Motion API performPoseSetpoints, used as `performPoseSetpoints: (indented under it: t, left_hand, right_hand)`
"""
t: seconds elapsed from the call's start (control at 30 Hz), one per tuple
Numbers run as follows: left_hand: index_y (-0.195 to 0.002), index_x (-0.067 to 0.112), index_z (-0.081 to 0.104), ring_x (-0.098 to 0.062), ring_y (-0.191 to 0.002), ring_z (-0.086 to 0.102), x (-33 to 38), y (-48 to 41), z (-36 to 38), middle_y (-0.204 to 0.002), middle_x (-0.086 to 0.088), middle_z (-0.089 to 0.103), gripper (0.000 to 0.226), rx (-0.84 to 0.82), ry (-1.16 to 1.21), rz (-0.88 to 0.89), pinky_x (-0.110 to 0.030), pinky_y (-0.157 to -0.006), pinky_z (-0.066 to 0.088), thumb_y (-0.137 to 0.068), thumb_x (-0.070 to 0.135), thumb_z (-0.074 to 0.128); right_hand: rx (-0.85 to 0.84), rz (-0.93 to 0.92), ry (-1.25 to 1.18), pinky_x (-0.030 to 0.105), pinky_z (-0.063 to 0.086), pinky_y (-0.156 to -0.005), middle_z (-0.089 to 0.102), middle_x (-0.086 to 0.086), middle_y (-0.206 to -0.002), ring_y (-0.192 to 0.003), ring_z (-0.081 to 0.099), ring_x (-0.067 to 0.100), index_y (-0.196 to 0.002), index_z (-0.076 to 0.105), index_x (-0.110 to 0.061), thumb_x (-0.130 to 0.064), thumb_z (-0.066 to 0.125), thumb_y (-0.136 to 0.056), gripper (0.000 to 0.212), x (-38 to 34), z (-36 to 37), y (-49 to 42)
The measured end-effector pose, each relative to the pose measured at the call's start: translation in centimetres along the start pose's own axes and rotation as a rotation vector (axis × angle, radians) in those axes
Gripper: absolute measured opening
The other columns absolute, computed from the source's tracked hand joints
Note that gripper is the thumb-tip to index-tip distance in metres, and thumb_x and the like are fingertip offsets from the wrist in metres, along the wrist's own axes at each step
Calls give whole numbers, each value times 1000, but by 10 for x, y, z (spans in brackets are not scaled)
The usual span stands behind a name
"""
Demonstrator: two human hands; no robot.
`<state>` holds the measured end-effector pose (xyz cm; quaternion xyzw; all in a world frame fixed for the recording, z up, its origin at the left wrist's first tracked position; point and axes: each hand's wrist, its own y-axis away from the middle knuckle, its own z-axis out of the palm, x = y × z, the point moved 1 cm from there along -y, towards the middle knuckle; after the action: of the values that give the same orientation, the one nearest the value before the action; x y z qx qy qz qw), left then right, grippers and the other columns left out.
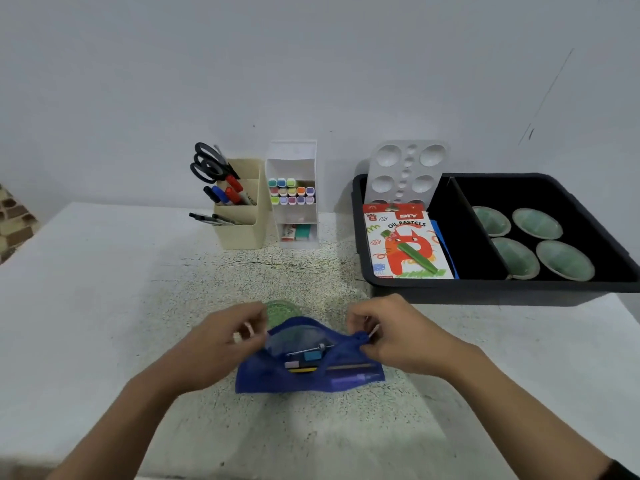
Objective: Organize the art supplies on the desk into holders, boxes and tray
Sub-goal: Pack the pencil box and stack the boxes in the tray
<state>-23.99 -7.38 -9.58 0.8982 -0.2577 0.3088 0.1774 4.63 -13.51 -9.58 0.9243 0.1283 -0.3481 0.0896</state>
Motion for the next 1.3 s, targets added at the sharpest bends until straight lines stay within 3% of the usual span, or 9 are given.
performPoseSetpoints:
  t: [0.13, 0.27, 0.33, 0.47, 0.67, 0.87, 1.1, 1.2, 1.3]
  left_hand:
    - [-99, 45, 61, -2, -89, 54, 0, 3, 5, -100, 19, 52, 11, -78, -131, 96, -18, -75, 44, -100, 36, 56]
    - [-86, 36, 78, 0, -83, 58, -3, 6, -1, -90, 18, 61, 17, -14, -210, 60, -27, -73, 51, -89, 32, 61]
    - [-76, 33, 79, -3, -77, 62, -5, 10, -6, -80, 16, 66, 17, 79, -163, 64, -28, -67, 52, -78, 33, 63]
    - [-63, 33, 74, -2, -81, 63, -18, 18, -17, -77, 17, 67, 11, 109, -117, 50, -21, -65, 49, -72, 34, 82]
    - [-57, 24, 61, -9, -74, 62, -30, 27, -27, -70, 11, 63, 31, 80, -102, 57, -21, -62, 47, -67, 37, 87]
    - [-58, 28, 53, -7, -75, 58, -38, 27, -27, -72, 16, 62, 32, 127, -98, 50, -12, -59, 39, -69, 12, 79]
    - [-96, 31, 80, -1, -87, 59, -31, 14, -25, -99, 14, 67, 35, -65, -214, 79, -14, -72, 46, -89, 4, 57]
    - [-106, 24, 80, 6, -80, 59, -28, 5, -22, -98, 14, 71, 37, -27, -165, 90, -4, -68, 39, -88, 2, 56]
    - [-102, 27, 81, 7, -85, 61, -25, -7, -22, -95, 19, 71, 30, 56, -58, 95, -4, -70, 40, -89, 7, 63]
  right_hand:
    - [-123, 4, -33, 38, 55, -70, 62, -10, -85, -80, 59, 11, -84, 59, -33, -8, 76, -74, 31, -14, 1, -8]
    - [-348, 129, 49, 33, 55, -87, 63, -14, -105, -98, 60, 5, -98, 68, -33, -36, 80, -82, 21, -30, -10, -21]
    - [-306, 121, 61, 32, 53, -90, 65, -14, -106, -99, 61, 4, -101, 68, -32, -48, 72, -88, 22, -42, -9, -37]
    - [-82, 143, 78, 34, 51, -85, 66, -3, -105, -95, 62, 16, -110, 62, -22, -40, 57, -100, 21, -55, 18, -85]
    - [-155, 272, 333, 42, 46, -99, 47, 11, -132, -120, 48, 30, -137, 49, -14, -54, 75, -81, 73, -47, 66, -134]
    - [-151, 284, 330, 35, 51, -85, 56, 5, -111, -101, 54, 22, -115, 53, -11, -4, 66, -86, 32, -49, 74, -140]
    - [60, 288, 89, 29, 54, -77, 58, -2, -98, -91, 60, 16, -100, 53, -15, -9, 66, -92, 16, -51, 50, -130]
    - [265, 172, -193, 31, 59, -75, 61, -2, -98, -85, 70, 16, -99, 55, -21, 3, 59, -95, 25, -64, 29, -111]
    - [285, 46, -457, 36, 61, -77, 67, -2, -97, -82, 74, 14, -100, 62, -27, 1, 59, -97, 28, -84, 17, -84]
